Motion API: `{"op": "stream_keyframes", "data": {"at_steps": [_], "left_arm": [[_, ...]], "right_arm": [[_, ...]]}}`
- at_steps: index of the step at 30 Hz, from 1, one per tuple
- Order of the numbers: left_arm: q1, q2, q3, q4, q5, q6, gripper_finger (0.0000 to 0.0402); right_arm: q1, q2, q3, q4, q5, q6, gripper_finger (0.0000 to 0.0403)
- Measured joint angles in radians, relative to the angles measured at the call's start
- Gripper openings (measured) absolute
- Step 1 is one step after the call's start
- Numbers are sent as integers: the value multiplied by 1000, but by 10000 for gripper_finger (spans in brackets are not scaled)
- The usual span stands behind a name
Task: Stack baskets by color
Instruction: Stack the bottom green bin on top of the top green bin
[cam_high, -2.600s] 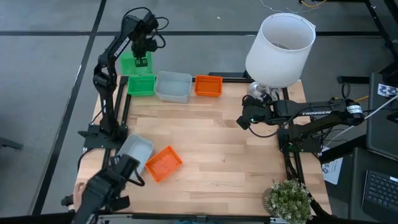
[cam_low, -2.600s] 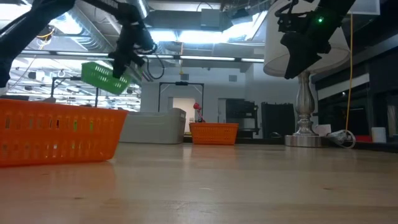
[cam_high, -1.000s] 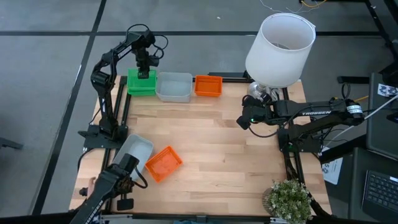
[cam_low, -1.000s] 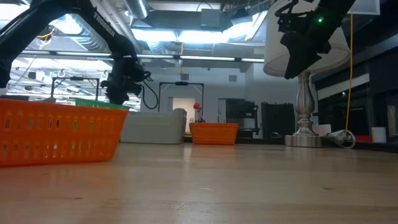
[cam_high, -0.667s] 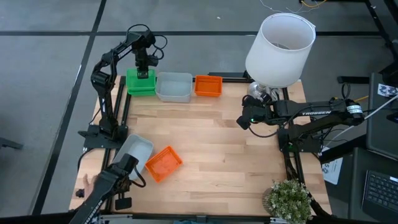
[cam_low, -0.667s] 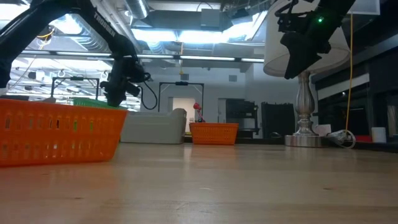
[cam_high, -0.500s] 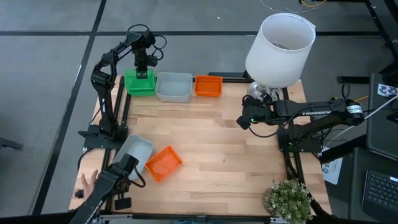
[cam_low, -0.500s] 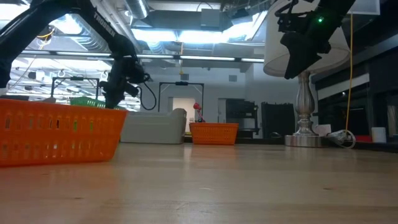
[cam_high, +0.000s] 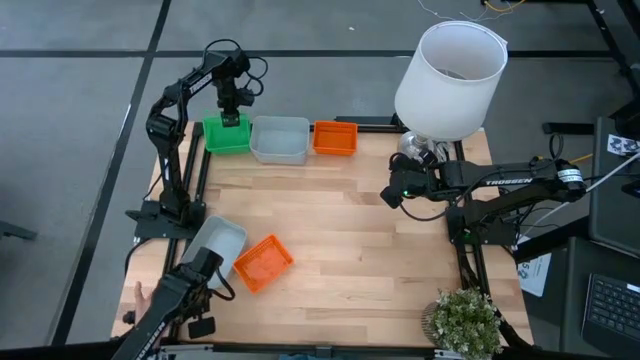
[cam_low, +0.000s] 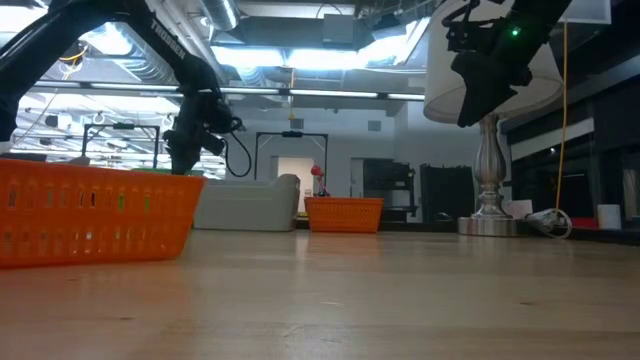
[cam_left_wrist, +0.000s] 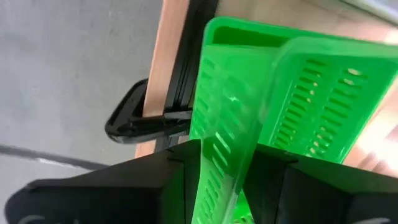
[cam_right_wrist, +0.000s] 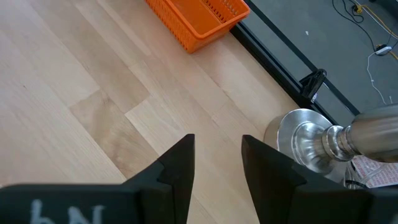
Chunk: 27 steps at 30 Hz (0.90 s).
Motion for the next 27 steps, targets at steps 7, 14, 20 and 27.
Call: {"op": "stream_keyframes", "data": {"at_steps": [7,14,20,27], "left_arm": [[-23,-2,7,-21,-160,-115,92],[-56,-6,9,-25,-181,-120,92],[-105,-7,9,-49,-187,-137,91],[-172,-93,9,-134,-236,-201,90]], "right_arm": [[0,0,0,0,0,0,134],[0,0,0,0,-25,0,134],[0,0,0,0,-25,-1,134],[0,0,0,0,-25,-7,134]]}}
